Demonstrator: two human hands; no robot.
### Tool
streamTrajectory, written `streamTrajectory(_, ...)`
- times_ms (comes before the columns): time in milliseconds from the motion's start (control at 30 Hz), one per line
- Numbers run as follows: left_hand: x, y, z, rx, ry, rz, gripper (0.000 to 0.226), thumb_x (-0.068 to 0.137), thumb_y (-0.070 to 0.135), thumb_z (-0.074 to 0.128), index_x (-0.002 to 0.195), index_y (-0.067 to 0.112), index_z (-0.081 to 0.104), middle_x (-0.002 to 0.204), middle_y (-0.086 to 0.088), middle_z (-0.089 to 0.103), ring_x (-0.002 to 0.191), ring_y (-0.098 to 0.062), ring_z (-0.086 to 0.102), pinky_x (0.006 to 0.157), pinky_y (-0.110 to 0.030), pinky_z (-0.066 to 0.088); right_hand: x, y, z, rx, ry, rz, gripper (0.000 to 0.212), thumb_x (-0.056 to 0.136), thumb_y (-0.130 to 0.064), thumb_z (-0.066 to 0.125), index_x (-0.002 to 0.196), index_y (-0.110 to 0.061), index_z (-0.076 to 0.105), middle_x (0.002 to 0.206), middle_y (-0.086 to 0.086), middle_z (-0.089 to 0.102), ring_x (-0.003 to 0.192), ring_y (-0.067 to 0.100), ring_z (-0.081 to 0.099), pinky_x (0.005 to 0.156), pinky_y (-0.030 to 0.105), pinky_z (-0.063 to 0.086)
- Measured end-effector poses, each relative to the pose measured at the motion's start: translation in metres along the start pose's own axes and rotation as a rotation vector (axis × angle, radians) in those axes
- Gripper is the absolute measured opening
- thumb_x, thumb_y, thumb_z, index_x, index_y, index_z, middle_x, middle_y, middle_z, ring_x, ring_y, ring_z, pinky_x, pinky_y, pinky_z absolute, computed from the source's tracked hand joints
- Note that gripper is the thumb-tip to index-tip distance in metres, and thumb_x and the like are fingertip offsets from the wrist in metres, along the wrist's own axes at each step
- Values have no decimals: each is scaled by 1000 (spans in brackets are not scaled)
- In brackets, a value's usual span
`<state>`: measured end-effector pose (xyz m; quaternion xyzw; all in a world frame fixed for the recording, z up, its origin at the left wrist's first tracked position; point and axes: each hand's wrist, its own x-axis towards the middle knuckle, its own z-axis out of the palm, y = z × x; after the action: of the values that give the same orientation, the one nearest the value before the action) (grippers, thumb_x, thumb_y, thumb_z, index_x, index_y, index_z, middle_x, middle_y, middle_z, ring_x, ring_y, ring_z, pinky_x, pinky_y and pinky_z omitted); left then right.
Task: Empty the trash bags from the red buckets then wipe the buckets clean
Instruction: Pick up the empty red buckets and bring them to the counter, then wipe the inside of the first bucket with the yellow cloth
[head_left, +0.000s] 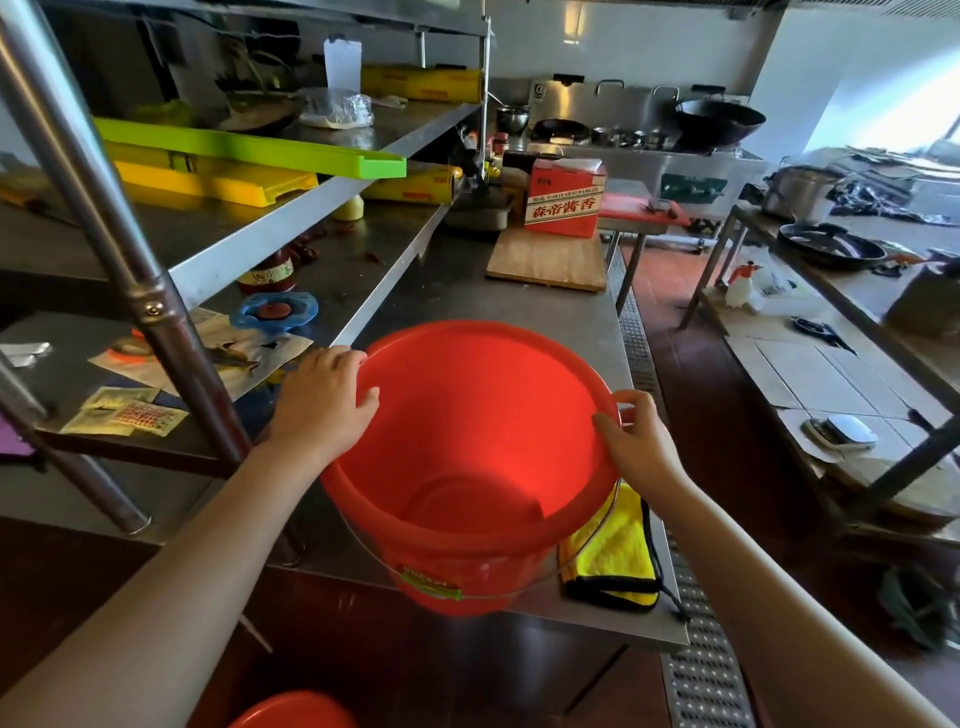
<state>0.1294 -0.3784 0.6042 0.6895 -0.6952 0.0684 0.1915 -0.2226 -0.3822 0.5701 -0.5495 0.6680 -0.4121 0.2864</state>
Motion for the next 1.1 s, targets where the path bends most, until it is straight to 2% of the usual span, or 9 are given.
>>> streamTrajectory(133, 0, 28, -1, -64, -97, 43, 52, 97, 41, 53, 142, 16, 45, 148, -6, 45, 139, -25, 39, 112, -43, 35, 7, 12, -3, 194, 24, 11, 23, 94, -43, 56, 105, -24, 61, 90, -6, 65, 82, 14, 62, 80, 38, 50)
streamTrajectory(267, 0, 69, 0, -167, -206, 110, 57, 99, 43, 50, 150, 23, 36, 159, -1, 31, 148, -20, 24, 120, -40, 23, 16, 44, -2, 260, 10, 96, 21, 95, -43, 47, 95, -26, 59, 84, -3, 65, 79, 18, 61, 81, 45, 50)
streamTrajectory(333, 1, 89, 2, -195, -226, 148, 57, 99, 41, 51, 150, 23, 36, 159, 0, 29, 148, -19, 22, 119, -38, 19, 18, 63, 1, 172, -12, 132, 21, 96, -38, 49, 97, -20, 61, 84, -3, 67, 81, 21, 63, 80, 43, 51)
streamTrajectory(433, 0, 107, 8, -229, -258, 173, 54, 99, 36, 53, 149, 22, 39, 158, -2, 32, 147, -20, 24, 119, -35, 17, 16, 91, 7, 9, -59, 199, 17, 97, -30, 53, 109, -19, 61, 95, -2, 68, 79, 16, 62, 60, 25, 44)
streamTrajectory(533, -3, 109, 18, -233, -326, 172, 53, 98, 35, 55, 147, 21, 42, 157, -2, 34, 146, -20, 26, 118, -34, 18, 18, 125, 15, -201, -157, 251, 11, 95, -29, 51, 102, -24, 59, 90, -3, 65, 69, 16, 55, 52, 25, 36)
streamTrajectory(633, -3, 108, 21, -225, -339, 198, 51, 96, 31, 59, 145, 20, 46, 155, -4, 37, 144, -22, 29, 117, -33, 19, 18, 150, 25, -348, -266, 295, 16, 92, -23, 48, 103, -20, 59, 88, 2, 61, 78, 22, 55, 61, 28, 37)
streamTrajectory(700, -2, 109, 22, -227, -333, 212, 49, 96, 29, 60, 143, 19, 48, 154, -4, 38, 144, -22, 29, 117, -32, 19, 17, 162, 29, -411, -327, 297, 31, 95, -19, 50, 124, -14, 58, 111, 8, 63, 100, 27, 59, 75, 28, 43)
streamTrajectory(767, -2, 109, 24, -224, -333, 220, 47, 96, 29, 59, 142, 19, 50, 153, -3, 39, 144, -21, 28, 117, -31, 19, 15, 170, 32, -503, -372, 248, 36, 96, -17, 50, 131, -13, 55, 128, 9, 57, 114, 29, 56, 85, 30, 45)
streamTrajectory(1100, -4, 102, 32, -168, -379, 237, 60, 87, 51, 43, 136, 20, 55, 148, -2, 46, 141, -22, 34, 116, -38, 25, 14, 197, 45, -808, -387, 54, 30, 94, -18, 45, 120, -22, 61, 121, 1, 55, 112, 26, 51, 81, 35, 45)
